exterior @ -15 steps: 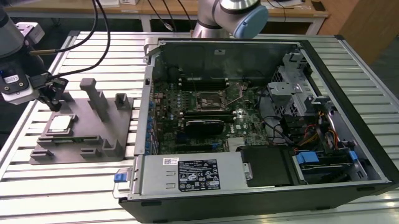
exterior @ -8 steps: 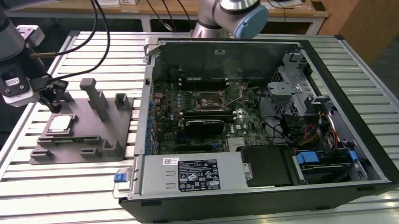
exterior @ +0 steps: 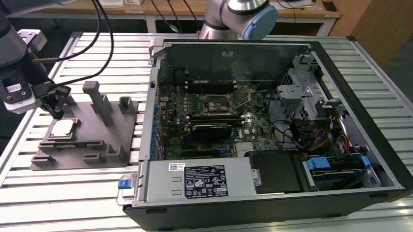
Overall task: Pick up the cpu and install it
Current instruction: 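Pick up the cpu and move it towards the insertion slot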
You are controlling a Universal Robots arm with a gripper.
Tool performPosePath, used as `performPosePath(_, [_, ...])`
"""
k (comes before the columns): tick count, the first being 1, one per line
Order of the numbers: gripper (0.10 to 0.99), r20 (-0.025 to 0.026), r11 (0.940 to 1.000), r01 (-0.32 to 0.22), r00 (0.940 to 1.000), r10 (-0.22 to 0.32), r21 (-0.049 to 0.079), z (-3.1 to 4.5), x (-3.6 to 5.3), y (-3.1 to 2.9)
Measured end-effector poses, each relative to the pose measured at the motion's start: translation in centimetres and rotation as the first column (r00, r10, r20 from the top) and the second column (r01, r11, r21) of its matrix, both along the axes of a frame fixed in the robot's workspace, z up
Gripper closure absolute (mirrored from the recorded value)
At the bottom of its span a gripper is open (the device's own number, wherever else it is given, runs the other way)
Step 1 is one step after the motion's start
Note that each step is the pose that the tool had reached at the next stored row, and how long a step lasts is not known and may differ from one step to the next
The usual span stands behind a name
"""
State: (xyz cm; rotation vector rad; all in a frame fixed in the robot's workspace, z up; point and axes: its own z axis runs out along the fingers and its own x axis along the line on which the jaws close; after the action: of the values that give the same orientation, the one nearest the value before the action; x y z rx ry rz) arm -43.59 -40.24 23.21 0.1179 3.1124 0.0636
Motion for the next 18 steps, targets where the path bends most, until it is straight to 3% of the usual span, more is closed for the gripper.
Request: performPosePath(18, [0.98,0.0,1.0,0.0,1.0,0.0,-0.002,-1.72,-0.48,-0.04])
